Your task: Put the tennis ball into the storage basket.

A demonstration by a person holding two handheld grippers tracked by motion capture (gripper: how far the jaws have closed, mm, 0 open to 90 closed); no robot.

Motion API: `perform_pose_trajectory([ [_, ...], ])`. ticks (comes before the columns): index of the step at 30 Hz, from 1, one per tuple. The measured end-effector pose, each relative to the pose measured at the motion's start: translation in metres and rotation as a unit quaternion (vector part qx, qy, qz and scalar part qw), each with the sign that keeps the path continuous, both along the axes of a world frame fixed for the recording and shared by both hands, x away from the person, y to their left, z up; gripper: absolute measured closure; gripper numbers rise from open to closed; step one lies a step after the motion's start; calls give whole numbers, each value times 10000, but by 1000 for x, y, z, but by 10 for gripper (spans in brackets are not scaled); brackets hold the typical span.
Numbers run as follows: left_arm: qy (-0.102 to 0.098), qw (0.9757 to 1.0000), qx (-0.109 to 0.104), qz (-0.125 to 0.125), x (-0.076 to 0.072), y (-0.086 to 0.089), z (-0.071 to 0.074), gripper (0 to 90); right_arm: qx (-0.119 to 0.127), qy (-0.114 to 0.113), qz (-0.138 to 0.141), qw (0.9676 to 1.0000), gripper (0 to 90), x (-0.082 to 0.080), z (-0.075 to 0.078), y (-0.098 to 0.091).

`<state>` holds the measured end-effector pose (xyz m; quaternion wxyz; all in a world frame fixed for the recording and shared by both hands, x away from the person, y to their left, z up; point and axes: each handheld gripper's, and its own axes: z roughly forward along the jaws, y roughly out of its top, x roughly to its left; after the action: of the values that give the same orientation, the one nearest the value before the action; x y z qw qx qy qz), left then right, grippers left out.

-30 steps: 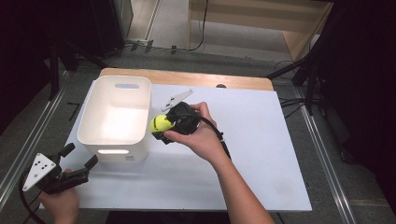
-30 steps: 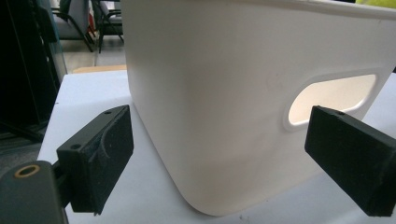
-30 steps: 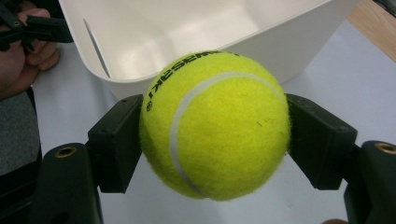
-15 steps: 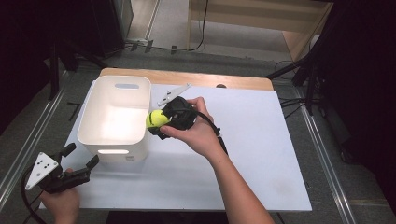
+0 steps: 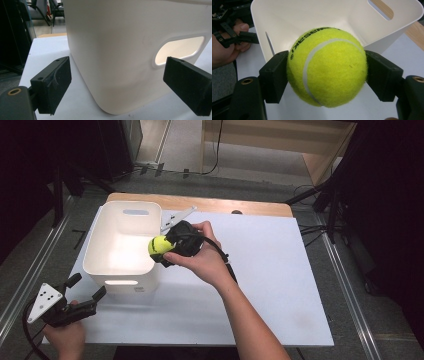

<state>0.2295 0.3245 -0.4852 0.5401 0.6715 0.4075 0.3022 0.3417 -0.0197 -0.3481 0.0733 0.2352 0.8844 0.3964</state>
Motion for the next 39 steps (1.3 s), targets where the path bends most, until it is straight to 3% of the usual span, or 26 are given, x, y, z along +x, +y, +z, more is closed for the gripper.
perform_pose_trajectory([
  [15,6,10000,4,0,0,0,0,79,38,-44,159,9999,240,1,4,19],
  [39,-6,10000,-36,-8,1,1,0,79,-58,45,451,9990,234,3,-11,42],
])
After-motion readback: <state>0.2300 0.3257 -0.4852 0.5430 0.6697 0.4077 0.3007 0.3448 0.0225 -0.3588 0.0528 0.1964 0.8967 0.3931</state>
